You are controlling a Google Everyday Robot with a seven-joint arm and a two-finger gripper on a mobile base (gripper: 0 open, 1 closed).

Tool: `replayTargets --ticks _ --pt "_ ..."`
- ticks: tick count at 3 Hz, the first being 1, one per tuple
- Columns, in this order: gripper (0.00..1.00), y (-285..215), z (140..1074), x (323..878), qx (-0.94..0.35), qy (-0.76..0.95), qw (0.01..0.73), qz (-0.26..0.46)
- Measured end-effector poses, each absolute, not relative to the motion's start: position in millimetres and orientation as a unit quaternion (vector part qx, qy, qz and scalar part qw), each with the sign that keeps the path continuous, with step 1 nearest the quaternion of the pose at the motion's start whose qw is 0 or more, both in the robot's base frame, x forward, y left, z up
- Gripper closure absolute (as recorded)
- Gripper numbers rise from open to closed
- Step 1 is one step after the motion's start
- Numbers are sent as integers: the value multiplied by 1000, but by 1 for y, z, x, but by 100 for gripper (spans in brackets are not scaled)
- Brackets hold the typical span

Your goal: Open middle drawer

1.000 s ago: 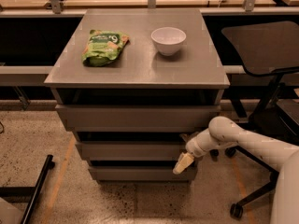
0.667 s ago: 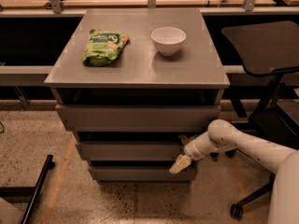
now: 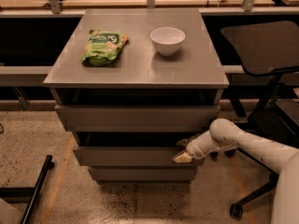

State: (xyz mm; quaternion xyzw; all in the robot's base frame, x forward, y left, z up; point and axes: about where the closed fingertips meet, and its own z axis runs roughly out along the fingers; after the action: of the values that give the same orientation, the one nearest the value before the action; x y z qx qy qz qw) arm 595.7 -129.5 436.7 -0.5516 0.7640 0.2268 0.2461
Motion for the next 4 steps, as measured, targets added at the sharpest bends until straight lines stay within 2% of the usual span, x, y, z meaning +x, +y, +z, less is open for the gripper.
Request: replayTargets --ticks 1,2,3,4 --pt "87 -130 441 596 -552 764 246 227" --pt "86 -129 442 596 -552 764 246 227" --pt "62 -129 442 596 -552 764 246 227" --pt "39 -126 435 577 -542 777 213 241"
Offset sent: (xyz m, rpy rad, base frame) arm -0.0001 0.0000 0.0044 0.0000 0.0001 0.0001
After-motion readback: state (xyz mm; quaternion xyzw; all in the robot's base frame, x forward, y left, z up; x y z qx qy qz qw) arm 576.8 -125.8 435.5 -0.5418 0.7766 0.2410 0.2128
